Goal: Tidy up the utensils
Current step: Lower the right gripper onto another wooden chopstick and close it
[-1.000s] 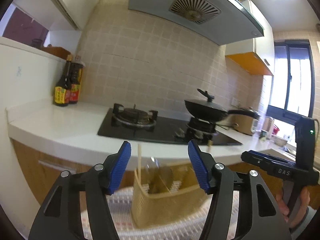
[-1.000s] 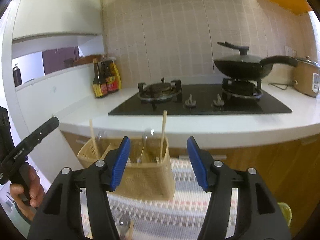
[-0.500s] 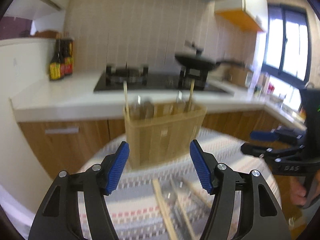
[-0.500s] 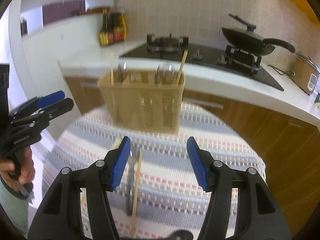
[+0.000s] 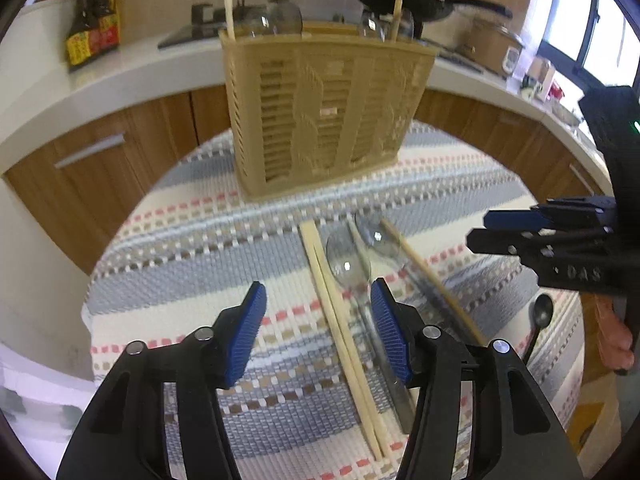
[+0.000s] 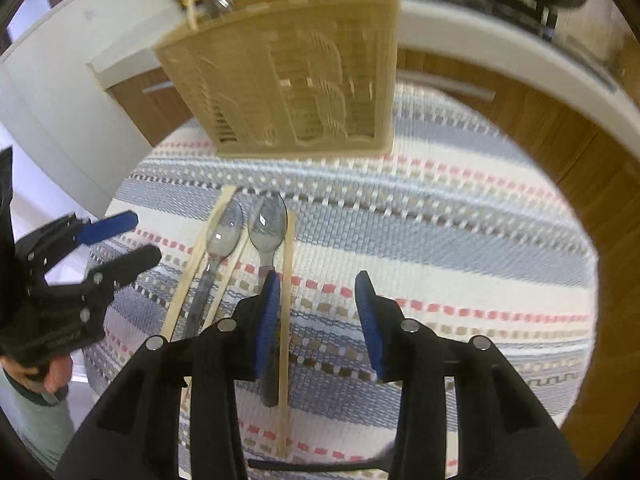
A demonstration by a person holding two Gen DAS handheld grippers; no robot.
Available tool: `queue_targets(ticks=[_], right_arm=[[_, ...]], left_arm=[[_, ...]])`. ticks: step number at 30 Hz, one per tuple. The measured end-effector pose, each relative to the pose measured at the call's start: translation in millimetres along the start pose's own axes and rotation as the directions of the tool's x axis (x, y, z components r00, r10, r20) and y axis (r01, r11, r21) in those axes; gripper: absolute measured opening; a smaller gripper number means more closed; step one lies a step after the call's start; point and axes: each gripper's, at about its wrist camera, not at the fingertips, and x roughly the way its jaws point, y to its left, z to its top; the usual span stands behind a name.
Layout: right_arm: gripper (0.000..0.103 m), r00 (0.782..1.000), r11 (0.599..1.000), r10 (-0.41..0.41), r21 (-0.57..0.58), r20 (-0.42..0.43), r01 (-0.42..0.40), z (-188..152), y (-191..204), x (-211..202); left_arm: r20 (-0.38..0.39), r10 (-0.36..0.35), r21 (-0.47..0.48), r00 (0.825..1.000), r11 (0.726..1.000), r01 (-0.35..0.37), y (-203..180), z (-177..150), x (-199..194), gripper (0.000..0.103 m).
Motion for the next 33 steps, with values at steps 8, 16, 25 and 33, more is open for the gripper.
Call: queue_targets(ticks=[8, 16, 25, 33], right_arm=[[0.020, 0.995, 0.999, 0.029, 0.015, -0.091, -0.028, 11, 6, 33], [0.020, 0.993, 1.000, 0.011, -0.010, -0.117, -0.012, 17, 19, 48], [0.009, 0.986, 0.986, -0.116, -0.136, -0.120, 0.100, 12, 47, 59], [0.005, 0.986, 0.989, -0.107, -0.114, -0.126, 0.093, 6, 40, 57]], left_arm=[[-0.099, 0.016, 0.029, 0.995, 0.999, -0.013, -6, -4, 28, 0.033], [-0.135, 0.044, 0.062, 0.990, 0.997, -0.035, -12, -3, 41, 0.033], [-0.154, 0.116, 0.139, 0.981, 0.986, -0.095, -29, 2, 51, 0.033], [-0.160, 0.097, 0.143, 0.982, 0.987, -0.074, -27, 1, 50, 0.013]])
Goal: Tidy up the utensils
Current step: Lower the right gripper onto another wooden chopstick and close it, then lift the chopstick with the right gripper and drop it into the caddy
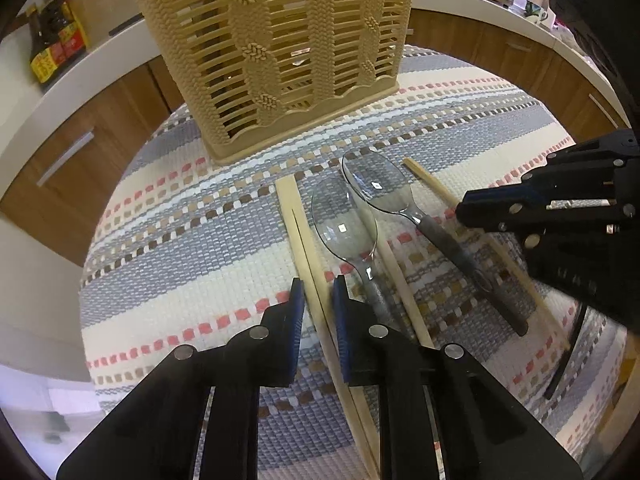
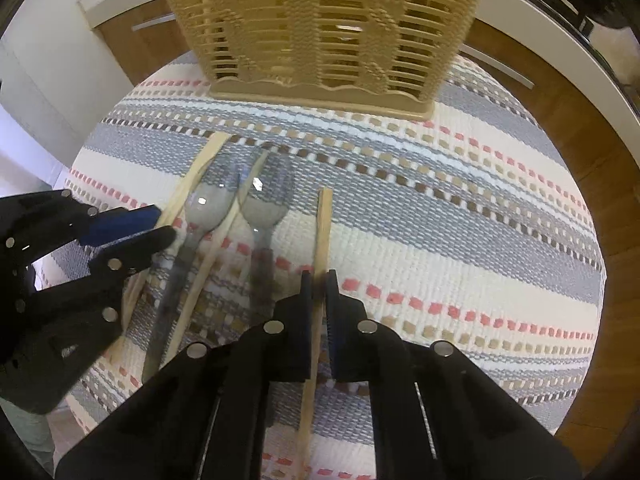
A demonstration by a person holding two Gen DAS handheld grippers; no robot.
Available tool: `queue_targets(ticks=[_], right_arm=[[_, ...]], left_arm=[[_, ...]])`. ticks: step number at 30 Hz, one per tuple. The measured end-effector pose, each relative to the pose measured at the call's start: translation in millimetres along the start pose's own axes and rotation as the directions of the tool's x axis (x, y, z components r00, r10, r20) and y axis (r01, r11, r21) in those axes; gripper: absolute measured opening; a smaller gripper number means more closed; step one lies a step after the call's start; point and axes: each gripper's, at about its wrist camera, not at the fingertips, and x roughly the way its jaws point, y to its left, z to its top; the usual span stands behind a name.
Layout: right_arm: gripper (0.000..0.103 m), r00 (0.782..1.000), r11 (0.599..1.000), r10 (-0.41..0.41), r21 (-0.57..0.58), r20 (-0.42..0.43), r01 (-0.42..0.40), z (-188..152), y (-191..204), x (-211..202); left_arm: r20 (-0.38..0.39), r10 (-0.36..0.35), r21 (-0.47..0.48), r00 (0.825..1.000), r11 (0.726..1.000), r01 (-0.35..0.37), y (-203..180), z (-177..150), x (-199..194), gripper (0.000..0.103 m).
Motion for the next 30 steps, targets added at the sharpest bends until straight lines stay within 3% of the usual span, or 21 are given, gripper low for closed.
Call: queue_targets(ticks=[4, 11, 15, 18, 20, 21, 22, 24, 26, 30], right_arm=[[0.005, 1.000, 1.000, 0.003, 0.027, -0.003, -0.003, -4, -13, -2], [0.005, 0.997, 0.995, 0.068, 0.074, -0.033, -0.065, -6, -35, -3], [0.005, 0.995, 0.995, 0.076, 0.064, -0.058, -0.072, -4, -43, -4], [0.006, 0.996, 0.998, 0.052, 0.039, -0.071, -0.049, -2, -39, -4], [0.005, 0.997, 0.999, 0.029, 0.017, -0.073, -0.027, 2, -28, 2], [0.005, 0.998, 1.000, 0.011, -0.005, -0.069, -0.011, 2, -24, 2], [0.005, 0.998, 1.000, -0.004, -0.020, -0.060, 0.002, 0, -21, 2], [0.004, 0.999, 1.000, -0.004, -0.031, -0.035, 0.003, -3, -16, 1], [0.004, 1.000, 0.999, 0.019, -0.032, -0.003, -0.019, -6, -14, -3], [0.004, 0.993, 0.998, 0.043, -0.049, 0.109, -0.038, -9, -12, -33]], left_arm=[[0.017, 0.034, -0.055, 0.999, 0.998, -0.033, 18, -8, -7, 0.011], [-0.009, 0.014, -0.118, 1.000, 0.993, -0.014, 43, -12, -9, 0.012], [0.002, -0.010, -0.125, 1.000, 0.992, 0.010, 45, -9, -6, 0.029], [-0.018, 0.008, -0.092, 1.000, 0.996, -0.010, 42, -4, -1, 0.029], [-0.030, 0.036, -0.058, 0.999, 0.998, -0.037, 36, -3, 1, 0.025], [-0.031, 0.045, -0.043, 0.998, 0.998, -0.047, 32, -1, 1, 0.015], [-0.032, 0.074, -0.024, 0.997, 0.997, -0.075, 27, -1, 1, 0.011], [-0.022, 0.101, -0.005, 0.995, 0.995, -0.101, 20, 0, 0, 0.010], [-0.003, 0.091, -0.016, 0.996, 0.996, -0.091, 16, -2, -3, 0.010], [0.133, 0.035, -0.054, 0.990, 0.998, -0.028, 18, -3, -39, 0.010]])
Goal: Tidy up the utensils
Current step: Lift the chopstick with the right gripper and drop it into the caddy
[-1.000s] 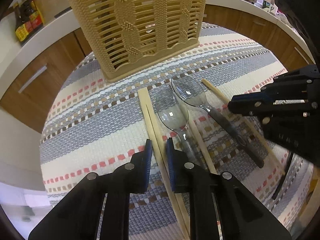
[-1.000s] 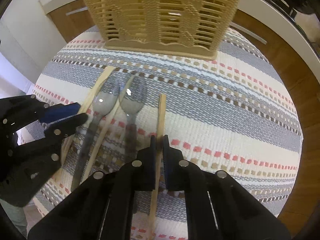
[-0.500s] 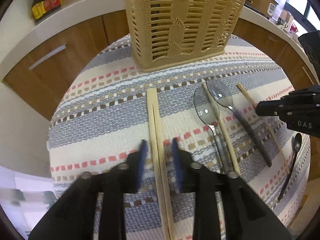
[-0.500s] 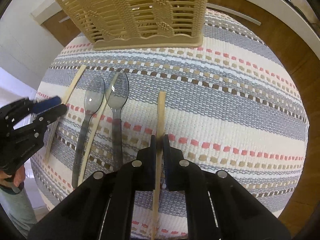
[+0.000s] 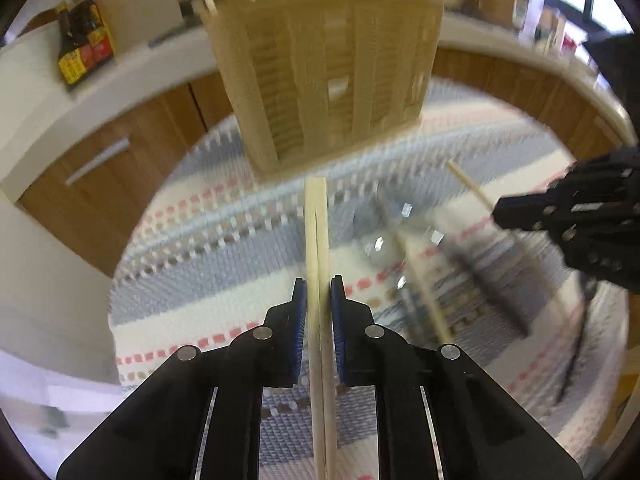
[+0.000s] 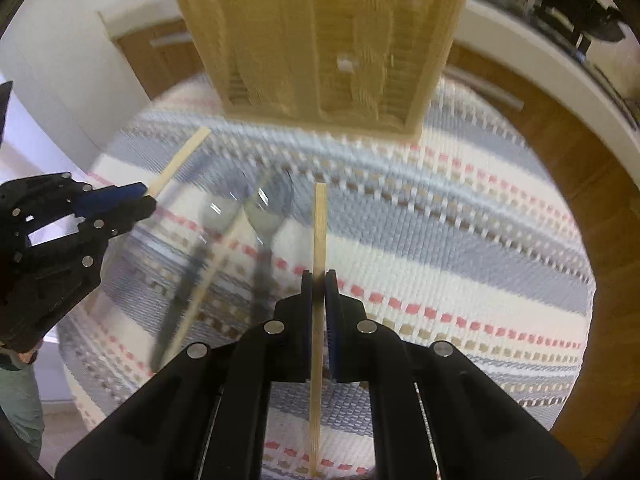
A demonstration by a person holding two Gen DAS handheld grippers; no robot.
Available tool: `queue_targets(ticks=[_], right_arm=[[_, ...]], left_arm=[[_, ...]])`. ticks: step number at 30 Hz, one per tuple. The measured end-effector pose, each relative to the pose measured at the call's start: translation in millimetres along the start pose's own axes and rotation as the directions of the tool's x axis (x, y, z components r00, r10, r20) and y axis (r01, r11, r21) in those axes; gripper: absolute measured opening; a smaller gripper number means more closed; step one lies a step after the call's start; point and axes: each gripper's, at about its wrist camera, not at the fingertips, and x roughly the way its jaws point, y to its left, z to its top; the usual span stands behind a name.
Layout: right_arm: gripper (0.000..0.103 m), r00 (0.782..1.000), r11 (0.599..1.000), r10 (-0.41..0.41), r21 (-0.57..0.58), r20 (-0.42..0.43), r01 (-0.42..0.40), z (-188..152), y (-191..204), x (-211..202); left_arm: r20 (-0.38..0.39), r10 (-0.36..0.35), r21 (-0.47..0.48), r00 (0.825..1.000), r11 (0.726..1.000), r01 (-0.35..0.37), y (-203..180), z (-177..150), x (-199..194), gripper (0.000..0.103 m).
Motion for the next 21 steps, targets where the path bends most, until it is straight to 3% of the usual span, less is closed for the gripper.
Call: queue_targets(ticks=[2, 5, 9, 14, 21], right_arm=[[0.004, 0.998, 1.000, 0.004, -0.011, 0.061, -0.004, 1, 1, -19], [0.004, 0.987, 1.000, 0.009, -0.024, 0.161, -0.006, 6, -2, -52], [0.004, 0.958, 0.999, 0.032, -0.024, 0.284, -0.026, 19, -8, -95], [0.004, 0.909, 0.999, 0.047, -0.022, 0.414, -0.041, 35, -11, -134], [0.004, 0.799, 0.999, 0.025, 0.011, 0.601, -0.040, 71, -26, -179]], left_arm=[[0.079, -0.010, -0.011, 0.997, 1.000, 0.011, 2, 7, -23, 0.010], [0.205, -0.041, -0.033, 0.978, 0.998, 0.049, 4, 21, -62, 0.010], [0.358, -0.078, -0.071, 0.930, 0.991, 0.110, 12, 45, -104, 0.010], [0.514, -0.074, -0.093, 0.855, 0.986, 0.141, 20, 70, -145, 0.010], [0.688, -0.067, -0.125, 0.723, 0.970, 0.210, 28, 102, -169, 0.010]])
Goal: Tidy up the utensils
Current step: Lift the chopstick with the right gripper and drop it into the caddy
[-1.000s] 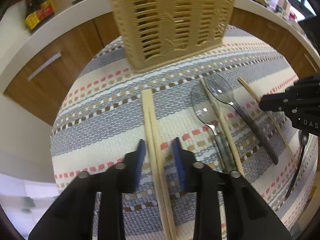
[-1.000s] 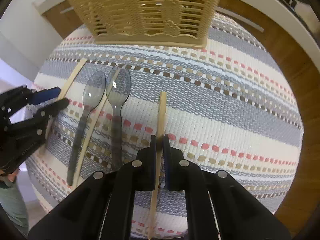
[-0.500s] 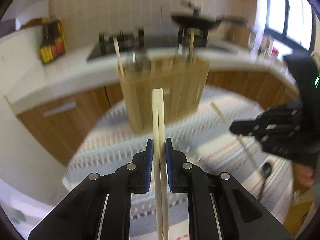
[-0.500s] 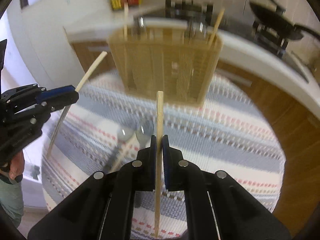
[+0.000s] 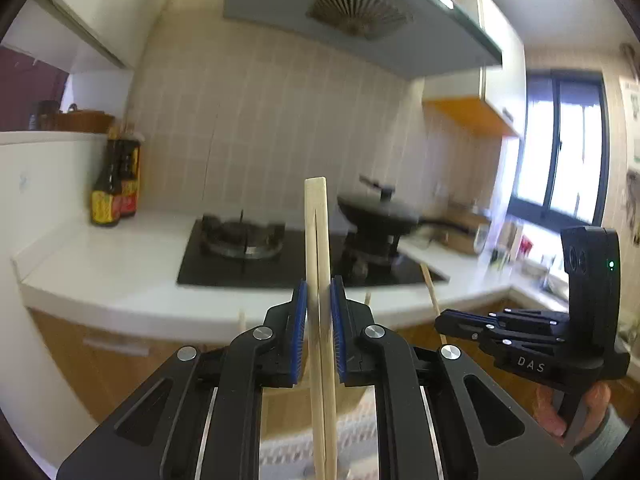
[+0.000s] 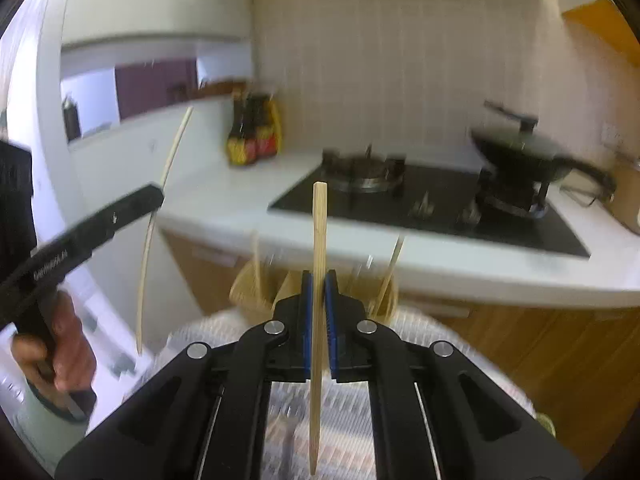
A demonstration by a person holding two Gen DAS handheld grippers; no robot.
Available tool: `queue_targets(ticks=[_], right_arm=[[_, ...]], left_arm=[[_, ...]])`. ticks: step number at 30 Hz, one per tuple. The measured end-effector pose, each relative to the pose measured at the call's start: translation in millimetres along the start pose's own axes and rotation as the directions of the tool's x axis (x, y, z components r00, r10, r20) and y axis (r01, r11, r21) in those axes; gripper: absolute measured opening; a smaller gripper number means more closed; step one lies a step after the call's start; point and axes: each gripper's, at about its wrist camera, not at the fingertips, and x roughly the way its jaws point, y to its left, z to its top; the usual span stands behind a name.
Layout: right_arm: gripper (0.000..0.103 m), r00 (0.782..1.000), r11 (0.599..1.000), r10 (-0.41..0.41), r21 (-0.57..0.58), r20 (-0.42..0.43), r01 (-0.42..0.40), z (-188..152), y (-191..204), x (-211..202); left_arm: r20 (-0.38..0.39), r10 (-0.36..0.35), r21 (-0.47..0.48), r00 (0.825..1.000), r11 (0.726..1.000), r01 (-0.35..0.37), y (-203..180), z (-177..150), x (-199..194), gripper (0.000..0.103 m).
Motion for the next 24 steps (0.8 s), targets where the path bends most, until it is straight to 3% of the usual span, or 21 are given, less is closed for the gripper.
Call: queue_targets(ticks=[4, 9, 17, 20, 24], right_arm=[[0.004, 0.995, 0.999, -0.011, 0.035, 0.104, 0.007, 26, -16, 2], [0.004, 0.975, 0.996, -0.057, 0.079, 0.213, 0.040, 45, -36, 21], [0.004, 0.969, 0.984, -0.076, 0.173, 0.233, 0.036, 48, -74, 76], [0.004, 0.962, 0.983, -0.110, 0.169, 0.250, 0.069, 43, -76, 87], [0.004, 0.957, 0.987, -0.118, 0.141, 0.265, 0.083, 30, -72, 98]], left_arm=[[0.103, 0.002, -0.037, 0.995, 0.999, 0.002, 7, 6, 10, 0.010], [0.181, 0.073, -0.073, 0.981, 0.995, -0.061, 20, 2, 35, 0.010], [0.175, 0.153, -0.079, 0.973, 0.987, -0.141, 30, -17, 78, 0.010], [0.184, 0.178, -0.072, 0.967, 0.983, -0.167, 32, -25, 88, 0.010], [0.198, 0.253, -0.077, 0.947, 0.967, -0.242, 36, -37, 95, 0.011]])
